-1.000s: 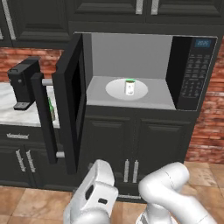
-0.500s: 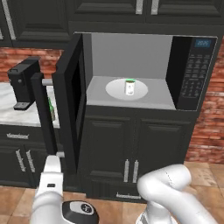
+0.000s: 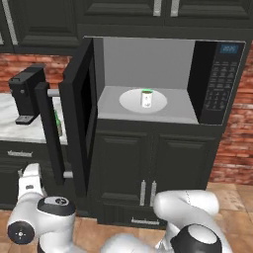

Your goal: Place the microwavable item in the microwave. Then, close the microwave door and press the start button.

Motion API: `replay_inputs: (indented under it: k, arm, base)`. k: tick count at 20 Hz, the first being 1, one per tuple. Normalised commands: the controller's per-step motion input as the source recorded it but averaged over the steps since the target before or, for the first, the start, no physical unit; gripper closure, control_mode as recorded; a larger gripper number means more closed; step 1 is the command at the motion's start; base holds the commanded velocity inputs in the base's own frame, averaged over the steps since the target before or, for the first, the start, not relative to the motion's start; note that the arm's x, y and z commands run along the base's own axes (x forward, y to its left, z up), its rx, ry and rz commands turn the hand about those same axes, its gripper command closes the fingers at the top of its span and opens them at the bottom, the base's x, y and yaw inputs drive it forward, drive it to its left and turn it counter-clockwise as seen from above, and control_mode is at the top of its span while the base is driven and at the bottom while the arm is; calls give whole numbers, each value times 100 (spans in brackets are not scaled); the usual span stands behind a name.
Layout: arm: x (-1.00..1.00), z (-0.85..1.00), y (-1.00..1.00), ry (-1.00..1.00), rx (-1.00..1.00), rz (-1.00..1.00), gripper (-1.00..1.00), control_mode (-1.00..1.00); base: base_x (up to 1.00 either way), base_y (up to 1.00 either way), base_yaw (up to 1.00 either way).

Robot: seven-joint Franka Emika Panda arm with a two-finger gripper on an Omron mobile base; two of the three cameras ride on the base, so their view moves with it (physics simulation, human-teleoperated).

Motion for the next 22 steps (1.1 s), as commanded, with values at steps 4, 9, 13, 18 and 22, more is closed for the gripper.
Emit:
replay_inputs:
  k: [4, 9, 13, 18, 22]
  arm:
    - [22, -1, -35, 1, 0, -23, -100, -100]
    - [-1, 0, -89, 0, 3, -41, -100, -100]
    - [-12, 9, -100, 0, 12, -44, -100, -100]
    - [-8, 39, -100, 0, 9, -41, -100, -100]
    - [0, 34, -100, 0, 12, -35, -100, -100]
  base:
    - [0, 0, 0]
    - [0, 0, 0]
    - [0, 0, 0]
    - [0, 0, 0]
    - [0, 0, 0]
